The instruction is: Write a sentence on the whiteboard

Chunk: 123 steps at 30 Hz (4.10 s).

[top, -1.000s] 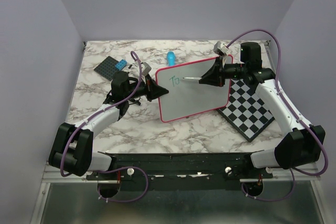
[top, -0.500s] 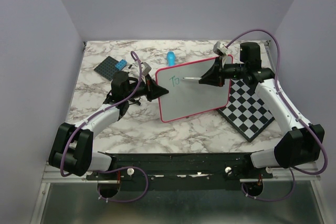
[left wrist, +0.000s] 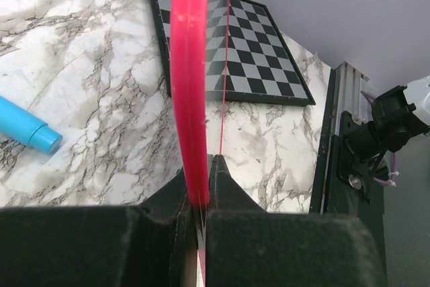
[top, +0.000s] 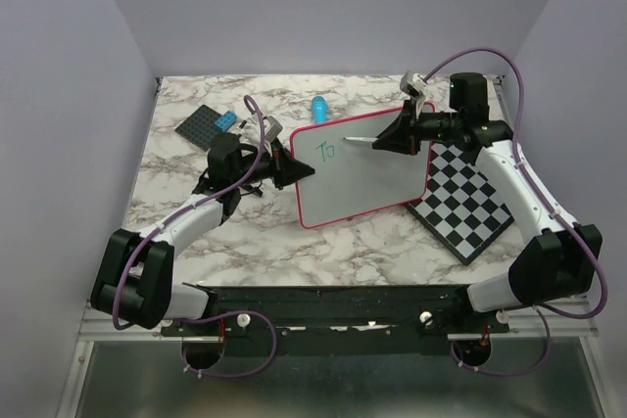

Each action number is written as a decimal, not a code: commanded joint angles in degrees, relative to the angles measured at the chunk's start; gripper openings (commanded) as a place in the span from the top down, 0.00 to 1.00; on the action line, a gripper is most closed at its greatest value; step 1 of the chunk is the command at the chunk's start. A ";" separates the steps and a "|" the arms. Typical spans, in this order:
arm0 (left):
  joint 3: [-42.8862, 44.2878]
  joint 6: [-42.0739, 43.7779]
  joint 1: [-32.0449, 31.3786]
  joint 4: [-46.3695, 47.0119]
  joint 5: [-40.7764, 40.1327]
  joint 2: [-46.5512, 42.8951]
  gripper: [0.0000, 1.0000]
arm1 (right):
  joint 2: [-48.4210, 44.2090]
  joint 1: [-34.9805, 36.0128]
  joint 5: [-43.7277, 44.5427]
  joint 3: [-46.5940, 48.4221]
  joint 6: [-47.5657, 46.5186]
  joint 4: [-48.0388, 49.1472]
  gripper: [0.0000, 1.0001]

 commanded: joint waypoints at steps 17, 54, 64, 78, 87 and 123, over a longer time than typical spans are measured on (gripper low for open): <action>0.39 6.92 -0.04 -4.41 -3.44 0.22 1.00 | 3.02 -0.26 1.44 3.77 2.96 1.94 0.99; 0.30 7.10 -0.04 -4.59 -3.35 0.40 1.00 | 1.70 -0.26 0.47 -1.51 0.76 0.71 0.99; 0.39 7.19 -0.04 -4.68 -3.26 0.31 1.00 | 3.28 -0.26 0.74 1.57 1.55 0.71 0.99; 0.39 7.27 -0.04 -4.76 -3.18 0.57 1.00 | 4.25 0.18 -0.84 0.78 2.43 1.15 0.99; 0.48 7.36 -0.04 -4.94 -3.26 0.57 1.00 | 4.69 1.76 -0.58 0.52 2.87 1.50 0.99; 0.57 7.71 -0.04 -5.20 -3.09 0.66 1.00 | 2.58 0.44 1.18 0.07 0.67 -0.34 0.99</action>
